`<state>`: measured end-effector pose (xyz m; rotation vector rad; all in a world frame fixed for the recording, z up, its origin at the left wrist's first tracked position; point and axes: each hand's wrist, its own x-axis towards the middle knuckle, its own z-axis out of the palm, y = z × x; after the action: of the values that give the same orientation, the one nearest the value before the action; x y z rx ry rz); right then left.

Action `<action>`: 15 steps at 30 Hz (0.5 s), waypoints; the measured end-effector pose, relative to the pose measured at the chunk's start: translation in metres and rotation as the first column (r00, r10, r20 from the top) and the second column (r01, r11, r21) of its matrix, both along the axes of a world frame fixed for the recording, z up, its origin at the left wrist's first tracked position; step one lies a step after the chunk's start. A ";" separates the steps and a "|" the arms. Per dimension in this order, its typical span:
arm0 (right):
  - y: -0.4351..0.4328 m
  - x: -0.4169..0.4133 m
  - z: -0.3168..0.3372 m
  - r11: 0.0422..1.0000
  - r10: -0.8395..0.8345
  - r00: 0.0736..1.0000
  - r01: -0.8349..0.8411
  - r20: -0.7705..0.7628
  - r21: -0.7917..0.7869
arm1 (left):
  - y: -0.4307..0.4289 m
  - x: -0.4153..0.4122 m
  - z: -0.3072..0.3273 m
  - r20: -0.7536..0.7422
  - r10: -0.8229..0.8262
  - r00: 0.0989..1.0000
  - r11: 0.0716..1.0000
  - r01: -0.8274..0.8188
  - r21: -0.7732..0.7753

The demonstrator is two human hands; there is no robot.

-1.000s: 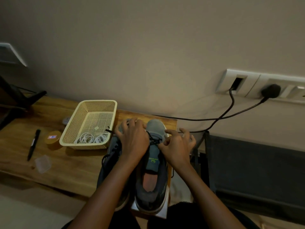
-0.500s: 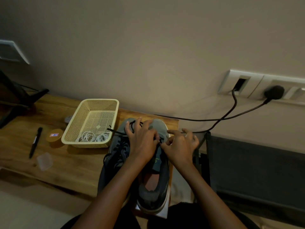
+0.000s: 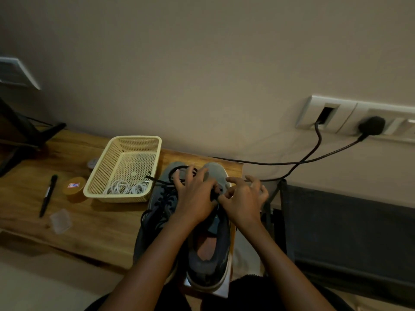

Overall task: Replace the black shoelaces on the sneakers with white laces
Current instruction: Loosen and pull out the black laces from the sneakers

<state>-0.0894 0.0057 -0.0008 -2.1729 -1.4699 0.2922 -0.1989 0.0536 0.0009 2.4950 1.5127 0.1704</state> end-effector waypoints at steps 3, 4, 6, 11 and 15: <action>0.000 0.000 0.001 1.000 -0.005 1.000 0.005 -0.009 0.004 | -0.003 0.004 0.000 0.018 0.056 0.998 0.996 -0.057 0.065; -0.001 0.000 0.001 1.000 -0.008 1.000 0.008 -0.007 -0.002 | -0.003 0.004 0.001 0.019 0.060 0.998 0.996 -0.062 0.068; -0.001 0.000 0.002 1.000 -0.014 1.000 0.014 -0.002 -0.020 | -0.003 0.005 0.003 0.039 0.084 0.996 0.994 -0.086 0.061; -0.001 0.000 0.004 0.999 -0.026 0.999 0.026 -0.023 -0.039 | 0.007 -0.007 0.011 0.309 0.288 0.906 0.943 -0.325 0.074; 0.000 0.000 0.004 0.999 -0.011 0.999 0.009 -0.040 -0.050 | 0.016 -0.020 0.012 0.354 0.334 0.874 0.925 -0.376 0.055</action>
<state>-0.0894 0.0054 0.0031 -2.2004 -1.4438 0.3709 -0.2193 0.0691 0.0129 2.0961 1.8310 0.7345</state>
